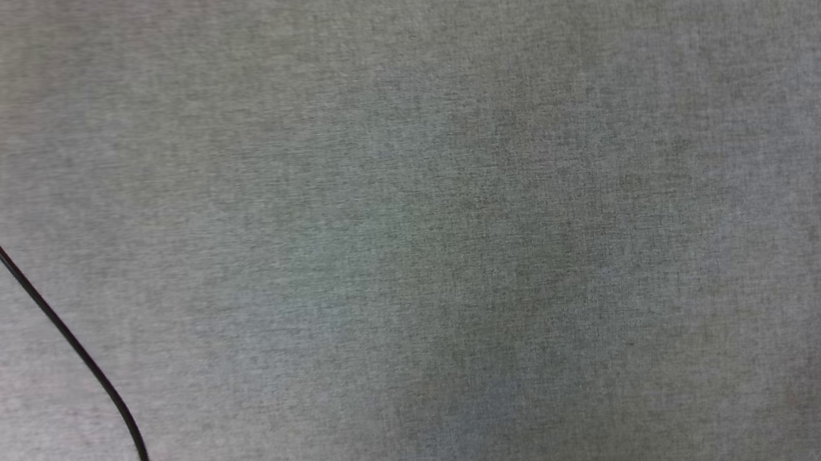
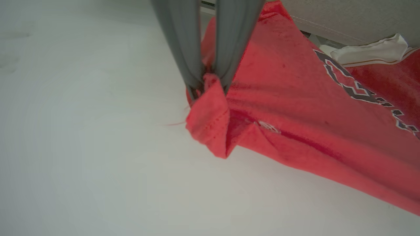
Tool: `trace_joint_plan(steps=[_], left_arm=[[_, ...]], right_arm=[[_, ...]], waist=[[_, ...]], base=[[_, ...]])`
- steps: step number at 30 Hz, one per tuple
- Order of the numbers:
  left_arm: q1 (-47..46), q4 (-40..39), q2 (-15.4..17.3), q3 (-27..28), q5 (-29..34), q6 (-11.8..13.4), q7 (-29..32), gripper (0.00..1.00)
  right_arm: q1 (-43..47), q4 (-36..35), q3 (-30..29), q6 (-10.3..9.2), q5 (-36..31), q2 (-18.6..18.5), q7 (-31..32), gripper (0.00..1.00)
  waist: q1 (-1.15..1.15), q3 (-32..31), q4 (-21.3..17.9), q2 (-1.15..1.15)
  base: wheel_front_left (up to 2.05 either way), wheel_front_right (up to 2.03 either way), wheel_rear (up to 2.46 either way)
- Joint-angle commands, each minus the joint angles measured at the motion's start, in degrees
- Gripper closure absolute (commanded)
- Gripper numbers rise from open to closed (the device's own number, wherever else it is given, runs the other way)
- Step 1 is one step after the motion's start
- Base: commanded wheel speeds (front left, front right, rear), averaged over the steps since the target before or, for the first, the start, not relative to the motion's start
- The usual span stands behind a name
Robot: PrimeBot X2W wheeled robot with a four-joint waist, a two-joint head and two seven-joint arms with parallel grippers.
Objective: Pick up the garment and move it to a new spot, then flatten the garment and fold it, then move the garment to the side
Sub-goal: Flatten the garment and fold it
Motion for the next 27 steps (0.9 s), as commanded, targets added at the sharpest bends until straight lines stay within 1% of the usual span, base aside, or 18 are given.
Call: trace_joint_plan(steps=[1, 5, 9, 12, 15, 18, 21, 27], left_arm=[[3.01, 0.78, -0.61, -0.16, -0.53, -0.42, -1.45, 1.0], [12.42, 2.14, -3.02, -1.87, -1.68, -1.5, -4.99, 1.0], [23.32, 1.27, -5.02, -4.49, -2.4, -2.26, -7.34, 1.0], [31.68, -0.52, -5.7, -6.61, -2.44, -2.12, -8.76, 1.0], [39.79, -3.51, -6.02, -7.77, -3.07, -1.05, -9.49, 1.0], [47.97, -7.08, -5.01, -9.18, -2.99, 0.67, -9.82, 1.0], [55.93, -10.12, -3.96, -9.92, -4.17, 2.21, -9.19, 1.0], [69.89, -15.35, 0.15, -10.56, -6.47, 4.79, -7.99, 1.0]], right_arm=[[2.17, 1.32, 0.51, -0.06, 0.18, -0.02, -1.26, 1.0], [8.19, 4.57, 2.44, -0.06, 0.96, -0.25, -3.82, 1.0], [14.87, 6.32, 4.02, -0.06, 2.32, -1.27, -5.8, 1.0], [20.6, 7.02, 5.35, -0.06, 3.65, -1.89, -7.12, 1.0], [25.81, 6.6, 7.26, -0.06, 4.9, -3.26, -7.74, 1.0], [31.62, 5.88, 9.61, -0.05, 7.1, -4.4, -8.04, 1.0], [36.92, 4.18, 13.28, -0.06, 9.05, -6.78, -8.34, 1.0], [45.42, 1.97, 18.09, -0.06, 13.66, -10.6, -7.74, 1.0]], waist=[[-0.01, -0.57, 0.42, 0.0], [-0.01, -2.59, 1.38, 0.0], [-0.01, -5.64, 2.05, 0.0], [-0.01, -8.45, 2.3, 0.0], [-0.01, -11.23, 2.46, 0.0], [-0.01, -14.28, 2.56, 0.0], [-0.01, -17.12, 2.68, 0.0], [-0.01, -22.33, 2.5, 0.0]], base=[[0.0, 0.0, 0.0], [0.0, 0.0, 0.0], [0.0, 0.0, 0.0], [0.0, 0.0, 0.0], [0.0, 0.0, 0.0], [0.0, 0.0, 0.0], [0.0, 0.0, 0.0], [0.0, 0.0, 0.0]])
